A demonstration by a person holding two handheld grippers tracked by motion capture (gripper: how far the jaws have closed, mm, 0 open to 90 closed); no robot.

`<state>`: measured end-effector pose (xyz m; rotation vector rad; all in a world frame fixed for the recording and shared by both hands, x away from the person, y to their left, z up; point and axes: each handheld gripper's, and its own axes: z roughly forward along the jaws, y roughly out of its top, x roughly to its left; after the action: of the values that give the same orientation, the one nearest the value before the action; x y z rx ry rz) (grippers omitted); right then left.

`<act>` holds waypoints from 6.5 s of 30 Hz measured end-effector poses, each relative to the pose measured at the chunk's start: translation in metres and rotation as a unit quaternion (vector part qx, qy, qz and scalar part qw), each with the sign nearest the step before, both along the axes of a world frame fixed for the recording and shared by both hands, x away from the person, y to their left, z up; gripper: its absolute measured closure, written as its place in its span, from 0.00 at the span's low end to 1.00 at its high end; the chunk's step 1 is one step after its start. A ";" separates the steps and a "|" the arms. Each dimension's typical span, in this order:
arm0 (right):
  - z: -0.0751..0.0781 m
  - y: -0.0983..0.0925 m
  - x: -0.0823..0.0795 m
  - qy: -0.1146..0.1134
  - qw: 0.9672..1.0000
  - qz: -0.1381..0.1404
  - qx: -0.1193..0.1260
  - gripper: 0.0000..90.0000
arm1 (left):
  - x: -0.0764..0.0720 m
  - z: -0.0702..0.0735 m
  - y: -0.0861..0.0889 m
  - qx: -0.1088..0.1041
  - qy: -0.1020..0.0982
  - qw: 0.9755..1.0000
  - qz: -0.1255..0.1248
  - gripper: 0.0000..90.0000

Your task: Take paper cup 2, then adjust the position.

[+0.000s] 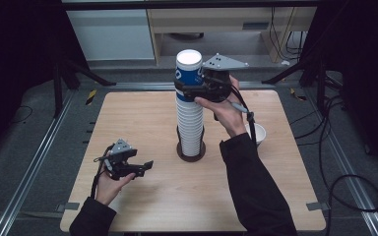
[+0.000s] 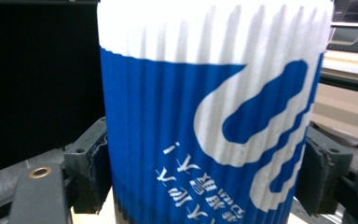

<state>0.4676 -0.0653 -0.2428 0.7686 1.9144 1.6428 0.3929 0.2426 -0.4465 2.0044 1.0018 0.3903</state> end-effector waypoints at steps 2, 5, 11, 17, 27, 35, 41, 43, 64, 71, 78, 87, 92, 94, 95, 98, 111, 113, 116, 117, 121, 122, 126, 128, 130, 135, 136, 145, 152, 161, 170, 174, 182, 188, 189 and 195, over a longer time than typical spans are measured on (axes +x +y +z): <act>0.004 -0.001 -0.001 -0.004 1.000 -0.001 0.005 0.23 | 0.000 0.000 0.000 0.000 0.000 1.000 0.000 0.18; 0.011 -0.001 -0.002 -0.012 1.000 -0.003 0.007 0.23 | 0.000 0.000 0.000 0.000 0.000 1.000 -0.001 0.18; 0.023 -0.005 -0.006 -0.027 0.999 -0.002 0.019 0.23 | 0.000 0.000 -0.001 0.000 0.000 1.000 -0.001 0.18; 0.033 -0.012 -0.014 -0.041 0.999 -0.004 0.026 0.23 | 0.000 0.000 0.000 0.000 -0.001 1.000 0.000 0.18; 0.032 -0.042 -0.038 -0.055 0.998 -0.015 0.008 0.23 | -0.002 0.002 0.000 -0.005 -0.004 1.000 0.004 0.18; 0.011 -0.073 -0.060 -0.049 0.999 -0.022 0.000 0.23 | -0.002 0.003 -0.001 -0.003 -0.005 1.000 0.001 0.18; -0.016 -0.091 -0.065 -0.027 0.999 -0.026 -0.006 0.23 | -0.003 0.003 -0.002 0.000 -0.004 1.000 -0.002 0.18; -0.025 -0.095 -0.066 -0.020 0.999 -0.025 -0.005 0.23 | -0.003 0.003 -0.002 -0.001 -0.004 1.000 -0.003 0.18; -0.100 -0.103 -0.076 0.028 0.997 0.021 -0.063 0.23 | -0.005 0.003 -0.006 0.000 -0.002 1.000 -0.017 0.18; -0.124 -0.104 -0.080 0.046 0.993 0.062 -0.089 0.23 | -0.006 0.004 -0.007 0.000 0.000 1.000 -0.024 0.18; -0.143 -0.095 -0.083 0.060 0.986 0.104 -0.116 0.23 | -0.007 0.006 -0.009 -0.002 0.001 0.999 -0.036 0.18; -0.161 -0.079 -0.085 0.069 0.973 0.136 -0.174 0.23 | -0.012 0.011 -0.014 -0.005 -0.001 0.999 -0.053 0.18; -0.167 -0.068 -0.086 0.068 0.965 0.157 -0.197 0.23 | -0.015 0.014 -0.018 -0.008 0.000 0.998 -0.069 0.18; -0.171 -0.063 -0.087 0.070 0.961 0.167 -0.207 0.23 | -0.016 0.015 -0.020 -0.007 -0.001 0.997 -0.078 0.18; -0.172 -0.061 -0.087 0.071 0.960 0.170 -0.212 0.23 | -0.016 0.016 -0.021 -0.008 -0.001 0.997 -0.083 0.18; -0.176 -0.054 -0.087 0.073 0.955 0.183 -0.221 0.23 | -0.018 0.017 -0.023 -0.009 -0.002 0.995 -0.098 0.18; -0.194 -0.032 -0.086 0.089 0.940 0.224 -0.242 0.23 | -0.029 0.023 -0.038 -0.007 -0.009 0.987 -0.159 0.18; -0.197 -0.028 -0.086 0.093 0.937 0.229 -0.247 0.23 | -0.031 0.024 -0.041 -0.007 -0.008 0.986 -0.168 0.18; -0.202 -0.023 -0.087 0.096 0.932 0.237 -0.256 0.23 | -0.033 0.024 -0.046 -0.007 -0.006 0.984 -0.180 0.17; -0.203 -0.022 -0.087 0.096 0.931 0.238 -0.258 0.23 | -0.033 0.024 -0.048 -0.009 -0.005 0.983 -0.184 0.17; -0.207 -0.015 -0.087 0.098 0.927 0.246 -0.266 0.23 | -0.035 0.024 -0.054 -0.010 -0.001 0.981 -0.194 0.17; -0.207 -0.013 -0.088 0.097 0.926 0.248 -0.267 0.23 | -0.035 0.024 -0.056 -0.009 0.000 0.981 -0.196 0.17; -0.210 -0.009 -0.089 0.096 0.924 0.252 -0.271 0.23 | -0.036 0.023 -0.063 -0.006 0.002 0.979 -0.205 0.17; -0.211 -0.006 -0.089 0.095 0.922 0.255 -0.275 0.23 | -0.036 0.023 -0.066 -0.005 0.004 0.978 -0.208 0.17; -0.213 -0.004 -0.090 0.094 0.921 0.256 -0.280 0.23 | -0.036 0.023 -0.070 -0.003 0.005 0.978 -0.211 0.17; -0.216 0.003 -0.091 0.090 0.918 0.262 -0.285 0.23 | -0.036 0.021 -0.078 0.002 0.012 0.976 -0.217 0.16; -0.217 0.004 -0.091 0.091 0.917 0.262 -0.285 0.23 | -0.036 0.021 -0.079 0.003 0.013 0.976 -0.218 0.16; -0.220 0.015 -0.095 0.078 0.913 0.275 -0.291 0.23 | -0.036 0.017 -0.088 0.011 0.027 0.975 -0.222 0.17; -0.222 0.021 -0.097 0.072 0.911 0.282 -0.293 0.23 | -0.036 0.014 -0.092 0.018 0.036 0.974 -0.223 0.23; -0.222 0.021 -0.096 0.077 0.912 0.280 -0.291 0.22 | -0.036 0.014 -0.091 0.011 0.041 0.974 -0.222 0.29; -0.220 0.018 -0.094 0.093 0.917 0.270 -0.278 0.09 | -0.036 0.019 -0.085 0.002 0.031 0.976 -0.214 0.30; -0.214 0.012 -0.090 0.086 0.927 0.256 -0.260 0.07 | -0.034 0.023 -0.078 -0.006 0.023 0.978 -0.208 0.30; -0.202 -0.007 -0.086 0.076 0.944 0.230 -0.223 0.06 | -0.029 0.030 -0.059 -0.032 0.005 0.982 -0.187 0.30; -0.201 -0.014 -0.083 0.079 0.948 0.226 -0.208 0.06 | -0.026 0.034 -0.050 -0.051 -0.004 0.983 -0.178 0.30; -0.201 -0.014 -0.083 0.079 0.949 0.226 -0.206 0.06 | -0.026 0.034 -0.049 -0.055 -0.005 0.982 -0.178 0.30; -0.201 -0.013 -0.083 0.074 0.951 0.235 -0.187 0.06 | -0.026 0.036 -0.046 -0.091 -0.008 0.978 -0.186 0.30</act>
<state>0.3842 -0.0783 -0.4439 0.2992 2.5670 1.4220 0.3665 0.1966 -0.4109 1.9635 0.6079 0.1073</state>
